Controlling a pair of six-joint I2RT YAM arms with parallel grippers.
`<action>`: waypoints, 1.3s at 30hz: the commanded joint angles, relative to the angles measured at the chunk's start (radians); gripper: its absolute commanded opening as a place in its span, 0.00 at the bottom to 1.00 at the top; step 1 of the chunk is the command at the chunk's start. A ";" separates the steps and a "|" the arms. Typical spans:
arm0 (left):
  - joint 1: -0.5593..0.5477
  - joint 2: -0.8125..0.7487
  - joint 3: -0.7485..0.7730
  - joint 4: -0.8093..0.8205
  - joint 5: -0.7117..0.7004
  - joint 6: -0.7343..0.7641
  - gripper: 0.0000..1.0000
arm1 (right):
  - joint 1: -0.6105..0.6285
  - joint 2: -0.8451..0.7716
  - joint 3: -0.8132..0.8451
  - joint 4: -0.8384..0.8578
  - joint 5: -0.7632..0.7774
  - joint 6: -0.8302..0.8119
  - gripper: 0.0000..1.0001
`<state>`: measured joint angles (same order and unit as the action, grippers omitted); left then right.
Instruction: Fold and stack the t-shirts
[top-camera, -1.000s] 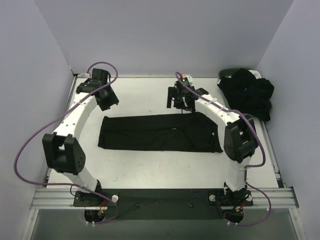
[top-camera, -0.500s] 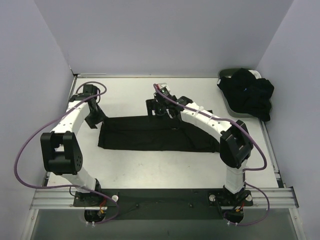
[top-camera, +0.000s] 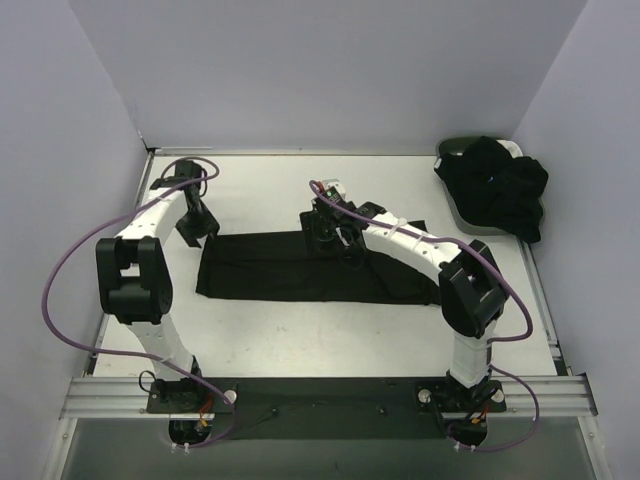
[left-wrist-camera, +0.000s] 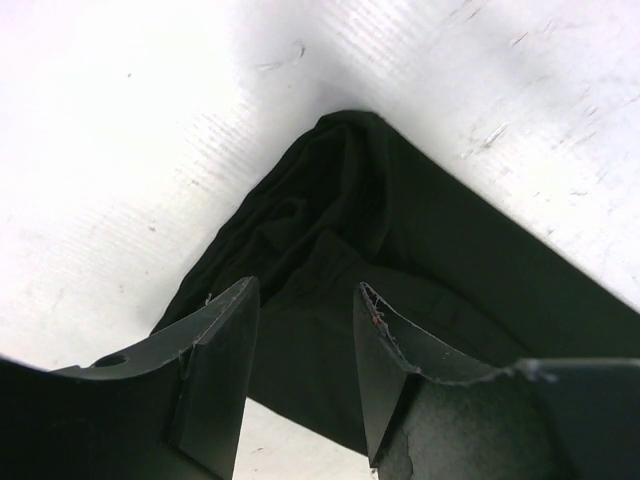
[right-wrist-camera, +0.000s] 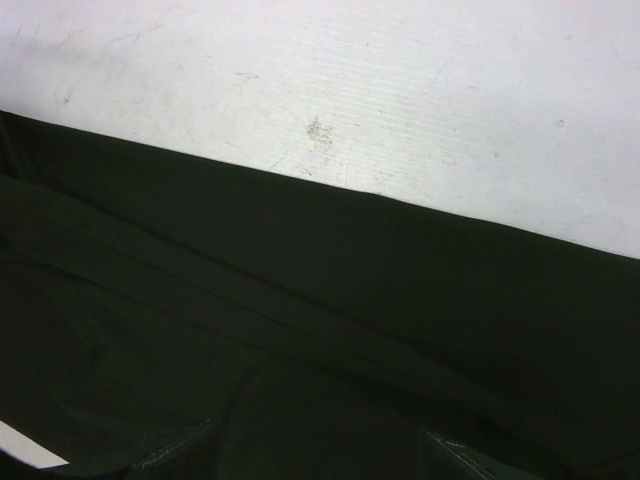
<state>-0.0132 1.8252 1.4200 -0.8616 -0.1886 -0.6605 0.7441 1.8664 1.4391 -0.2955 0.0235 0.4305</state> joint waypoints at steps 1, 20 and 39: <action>0.002 0.031 0.092 0.022 0.009 -0.010 0.52 | 0.000 -0.049 -0.014 0.007 0.036 -0.012 0.77; -0.027 0.178 0.191 -0.031 0.031 -0.014 0.52 | 0.000 -0.004 -0.023 0.024 0.030 -0.001 0.77; -0.027 0.109 0.068 0.009 0.032 0.004 0.08 | 0.003 -0.003 -0.052 0.039 0.001 0.028 0.75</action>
<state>-0.0402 2.0033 1.5063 -0.8783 -0.1585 -0.6655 0.7441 1.8668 1.3968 -0.2584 0.0223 0.4446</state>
